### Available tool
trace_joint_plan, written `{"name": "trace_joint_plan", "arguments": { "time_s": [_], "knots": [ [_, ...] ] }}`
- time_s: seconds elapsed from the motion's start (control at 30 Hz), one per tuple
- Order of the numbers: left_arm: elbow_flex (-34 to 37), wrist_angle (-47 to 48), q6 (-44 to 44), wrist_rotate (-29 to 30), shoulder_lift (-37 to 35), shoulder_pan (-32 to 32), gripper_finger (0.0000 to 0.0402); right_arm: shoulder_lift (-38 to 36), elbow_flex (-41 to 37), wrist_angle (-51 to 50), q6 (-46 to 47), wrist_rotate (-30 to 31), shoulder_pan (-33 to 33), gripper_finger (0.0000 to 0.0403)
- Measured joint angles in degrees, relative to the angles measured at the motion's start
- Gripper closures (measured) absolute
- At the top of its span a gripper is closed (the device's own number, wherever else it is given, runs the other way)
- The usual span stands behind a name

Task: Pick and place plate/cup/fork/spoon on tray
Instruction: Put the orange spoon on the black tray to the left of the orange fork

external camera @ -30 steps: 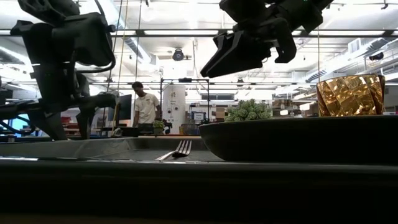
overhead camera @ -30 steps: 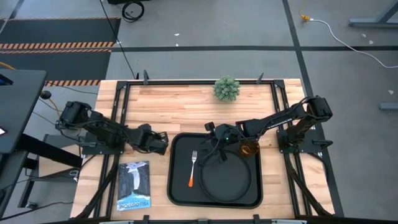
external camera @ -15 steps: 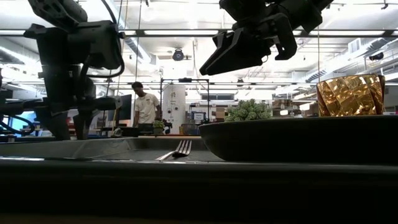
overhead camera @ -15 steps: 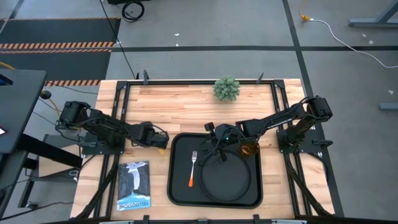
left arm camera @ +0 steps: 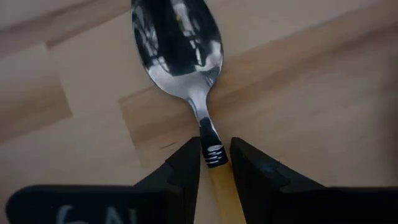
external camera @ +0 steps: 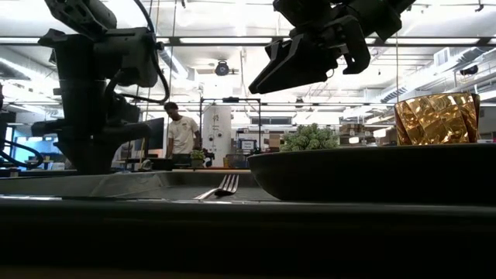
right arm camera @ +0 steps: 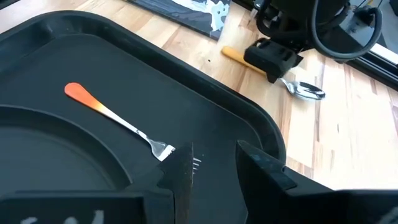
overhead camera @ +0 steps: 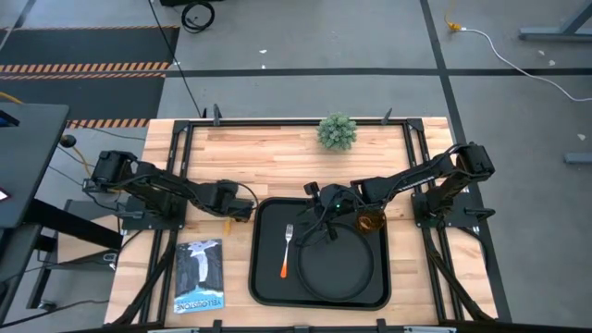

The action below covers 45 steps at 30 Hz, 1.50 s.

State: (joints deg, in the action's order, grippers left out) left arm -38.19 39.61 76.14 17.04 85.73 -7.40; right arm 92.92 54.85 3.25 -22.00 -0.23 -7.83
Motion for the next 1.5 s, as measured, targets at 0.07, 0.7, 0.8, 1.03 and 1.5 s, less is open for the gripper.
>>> {"name": "trace_joint_plan", "arguments": {
  "time_s": [0.07, 0.7, 0.8, 1.03, 1.5],
  "knots": [
    [-0.07, 0.41, -3.78, -0.13, -0.01, -0.01, 0.0303, 0.0, 0.0, 0.0, 0.19, 0.01, -0.05, 0.0275],
    [-0.24, 0.95, -2.49, -1.9, -0.24, 0.97, 0.0303, 0.01, 0.0, 0.1, 1.27, 0.04, -0.09, 0.0275],
    [-0.25, 0.88, 4.42, -2.02, -0.24, 1.13, 0.0303, 0.01, 0.0, 0.31, 1.4, 0.04, -0.09, 0.0275],
    [-0.25, 0.81, 13.56, -2.6, -0.24, 1.12, 0.0303, 0.02, 0.0, 0.61, 1.49, 0.07, -1.04, 0.0275],
    [-0.25, 0.59, 17.71, -2.42, -0.24, 1.14, 0.0334, 0.02, 0.01, 1.02, 1.25, 0.15, -1.53, 0.0275]
  ]
}}
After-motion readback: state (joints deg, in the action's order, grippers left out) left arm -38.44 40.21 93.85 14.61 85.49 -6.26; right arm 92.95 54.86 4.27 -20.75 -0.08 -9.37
